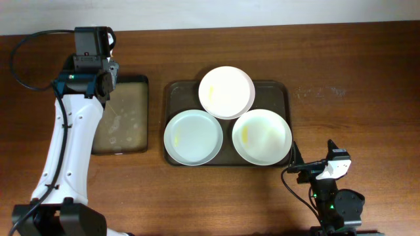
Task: Clean dirty plates on tray and stack at the side
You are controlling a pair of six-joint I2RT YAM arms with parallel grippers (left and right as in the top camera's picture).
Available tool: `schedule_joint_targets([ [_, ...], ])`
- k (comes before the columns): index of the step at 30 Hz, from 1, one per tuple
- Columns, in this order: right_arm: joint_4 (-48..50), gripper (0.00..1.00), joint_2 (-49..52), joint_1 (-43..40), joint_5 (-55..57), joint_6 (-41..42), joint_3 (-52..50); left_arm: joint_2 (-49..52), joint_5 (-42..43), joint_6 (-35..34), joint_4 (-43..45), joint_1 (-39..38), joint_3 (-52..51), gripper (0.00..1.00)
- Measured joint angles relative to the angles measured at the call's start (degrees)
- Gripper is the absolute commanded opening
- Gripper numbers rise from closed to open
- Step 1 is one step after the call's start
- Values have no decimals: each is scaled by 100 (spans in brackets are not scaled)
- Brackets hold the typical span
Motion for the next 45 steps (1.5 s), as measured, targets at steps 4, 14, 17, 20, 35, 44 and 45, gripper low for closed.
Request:
schedule_joint_targets([
  [4,0,98,0,0,0,4,0,0,0,0,11,0,0,0],
  [14,0,98,0,0,0,4,0,-2,15,0,17,0,0,0],
  [17,0,98,0,0,0,9,0,0,15,0,17,0,0,0],
  [20,0,98,0,0,0,4,0,0,15,0,17,0,0,0],
  [35,0,98,0,0,0,4,0,1217,37,-203,125,0,-586,0],
  [44,0,98,0,0,-2,7,0,743,-595,-264,354,-146,-81,0],
  [45,0,98,0,0,0,7,0,595,-380,-267,361,-146,-44,0],
])
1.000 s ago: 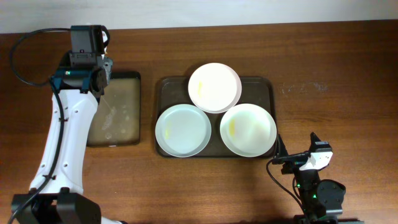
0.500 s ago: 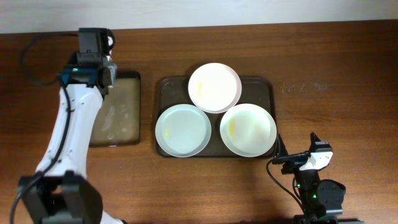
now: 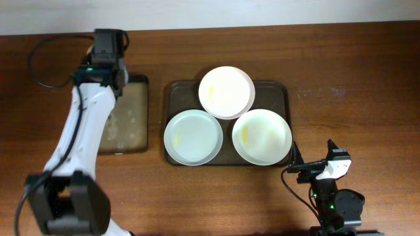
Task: Clean dirty plates on tray and stack at the side
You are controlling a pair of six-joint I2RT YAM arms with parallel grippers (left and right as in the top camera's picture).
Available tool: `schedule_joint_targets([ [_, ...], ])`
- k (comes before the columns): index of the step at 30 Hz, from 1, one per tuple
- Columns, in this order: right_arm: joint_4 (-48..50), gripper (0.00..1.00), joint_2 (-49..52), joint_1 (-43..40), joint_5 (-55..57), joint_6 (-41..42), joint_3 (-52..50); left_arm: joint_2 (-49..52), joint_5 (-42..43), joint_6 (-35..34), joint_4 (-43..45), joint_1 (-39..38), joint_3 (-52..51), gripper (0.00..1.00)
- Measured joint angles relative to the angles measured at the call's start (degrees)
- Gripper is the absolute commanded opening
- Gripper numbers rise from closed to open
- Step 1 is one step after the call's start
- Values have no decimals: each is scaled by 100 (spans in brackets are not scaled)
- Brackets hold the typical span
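Note:
Three plates lie on the dark brown tray point(image 3: 279, 92). The white plate point(image 3: 226, 92) sits at the back with a faint yellow smear on its left. A pale plate point(image 3: 192, 136) lies front left and another pale plate point(image 3: 261, 136), with a yellow smear, front right. My left gripper point(image 3: 107, 80) hangs over the far left corner of a second, shallow tray point(image 3: 131, 124); the wrist hides its fingers. My right gripper point(image 3: 293, 160) rests near the front right corner of the plate tray, fingers together, holding nothing.
The shallow tray left of the plates holds a wet, speckled film. The left arm runs from the front left edge up across that tray's left side. The right arm's base sits at the front right. Bare wooden table surrounds both trays.
My left arm has swung a little to the right and towards the back, its wrist now over the shallow tray's far left corner. The plates and the right arm have not moved.

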Motion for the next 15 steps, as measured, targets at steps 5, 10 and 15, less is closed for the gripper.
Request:
schedule_joint_targets([
  [5,0,98,0,0,0,-7,0,-304,1051,-81,31,184,-35,0],
  [10,0,98,0,0,0,-2,0,415,1397,-173,-44,437,-728,0],
  [15,0,98,0,0,0,-2,0,614,1414,-205,-160,426,-573,0],
])
